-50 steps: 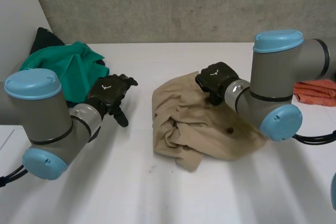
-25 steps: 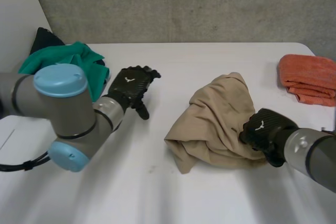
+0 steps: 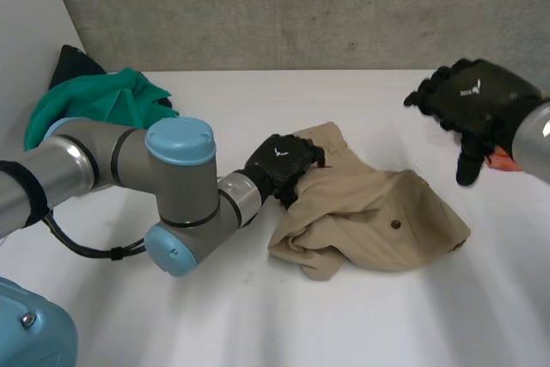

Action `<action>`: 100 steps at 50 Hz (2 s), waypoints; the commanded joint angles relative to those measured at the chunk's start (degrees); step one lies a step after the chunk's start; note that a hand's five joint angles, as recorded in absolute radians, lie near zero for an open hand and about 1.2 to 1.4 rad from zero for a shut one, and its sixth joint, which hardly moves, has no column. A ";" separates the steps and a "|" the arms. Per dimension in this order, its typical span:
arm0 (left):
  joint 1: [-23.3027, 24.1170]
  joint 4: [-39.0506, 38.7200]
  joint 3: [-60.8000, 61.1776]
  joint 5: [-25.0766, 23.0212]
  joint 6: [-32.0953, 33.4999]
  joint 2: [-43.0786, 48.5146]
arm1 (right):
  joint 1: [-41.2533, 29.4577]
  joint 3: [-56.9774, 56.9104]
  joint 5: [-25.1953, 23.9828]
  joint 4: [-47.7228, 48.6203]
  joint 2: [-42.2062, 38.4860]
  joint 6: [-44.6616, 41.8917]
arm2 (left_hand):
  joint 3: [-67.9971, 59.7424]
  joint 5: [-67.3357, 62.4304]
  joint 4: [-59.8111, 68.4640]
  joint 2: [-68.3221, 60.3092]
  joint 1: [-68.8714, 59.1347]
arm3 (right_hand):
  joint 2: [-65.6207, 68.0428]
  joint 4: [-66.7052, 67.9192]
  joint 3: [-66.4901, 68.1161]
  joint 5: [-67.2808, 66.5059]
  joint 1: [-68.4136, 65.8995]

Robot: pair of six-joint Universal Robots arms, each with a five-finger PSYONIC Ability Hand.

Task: Fold the laundry.

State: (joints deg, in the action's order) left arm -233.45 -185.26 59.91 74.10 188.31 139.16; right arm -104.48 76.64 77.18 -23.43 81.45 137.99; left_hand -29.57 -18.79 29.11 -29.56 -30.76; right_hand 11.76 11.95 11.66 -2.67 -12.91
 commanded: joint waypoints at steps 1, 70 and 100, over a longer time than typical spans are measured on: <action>2.38 1.39 1.96 0.96 0.04 -1.25 | -0.38 -12.38 -0.54 2.25 -12.53 7.11 | -20.67 -21.45 21.13 -20.68 -19.48 | -1.76 -1.95 -1.66 2.67 2.91; 11.52 -1.77 23.86 20.12 -6.55 -16.39 | 15.71 26.19 -18.74 21.22 -12.80 -21.18 | 4.72 3.95 -4.26 4.72 5.91 | 19.68 19.49 19.78 -18.77 -18.52; 3.79 -5.82 17.35 20.74 -2.51 -30.95 | 13.07 14.78 -11.35 31.78 -1.93 -6.53 | -50.43 -51.21 50.89 -50.44 -49.24 | 68.24 68.05 68.34 -67.33 -67.09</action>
State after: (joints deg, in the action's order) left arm -225.94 -191.09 78.14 95.45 185.88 120.35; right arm -90.84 99.05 62.25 10.61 65.85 119.99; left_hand -67.94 -55.17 68.51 -68.00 -66.25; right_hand 64.01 68.36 67.70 -56.69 -61.93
